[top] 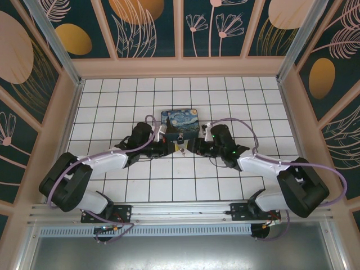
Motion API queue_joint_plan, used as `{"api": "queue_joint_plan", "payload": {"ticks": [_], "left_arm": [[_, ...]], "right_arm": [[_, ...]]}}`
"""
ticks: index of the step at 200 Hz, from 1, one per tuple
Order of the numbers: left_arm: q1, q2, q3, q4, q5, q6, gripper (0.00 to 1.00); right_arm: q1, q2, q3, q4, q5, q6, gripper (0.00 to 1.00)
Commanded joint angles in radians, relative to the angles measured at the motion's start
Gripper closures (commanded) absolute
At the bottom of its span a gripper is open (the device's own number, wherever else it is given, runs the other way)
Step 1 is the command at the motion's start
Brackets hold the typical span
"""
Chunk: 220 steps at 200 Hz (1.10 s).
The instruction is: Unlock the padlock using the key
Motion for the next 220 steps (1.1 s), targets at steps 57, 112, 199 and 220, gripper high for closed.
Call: {"api": "queue_joint_plan", "payload": {"ticks": [57,112,199,220], "left_arm": [[0.005,-0.033,0.061,0.013,0.11,0.011,1.0],[0.028,-0.027,0.078,-0.063,0.019,-0.142,1.0],[0.071,-0.072,0.146,-0.265,-0.025,-0.227,1.0],[0.071,-0.071,0.153,-0.275,-0.023,-0.235,1.0]], "right_arm": [[-0.047,0.003,-0.05,0.262,-0.276,-0.096,0.65],[-0.047,-0.135,-0.061,0.118,-0.083,-0.241,0.6],[0.173,-0.131,-0.159,0.409,0.367,-0.802,0.6],[0.238,-0.118,-0.163,0.44,0.509,-0.863,0.6]]}}
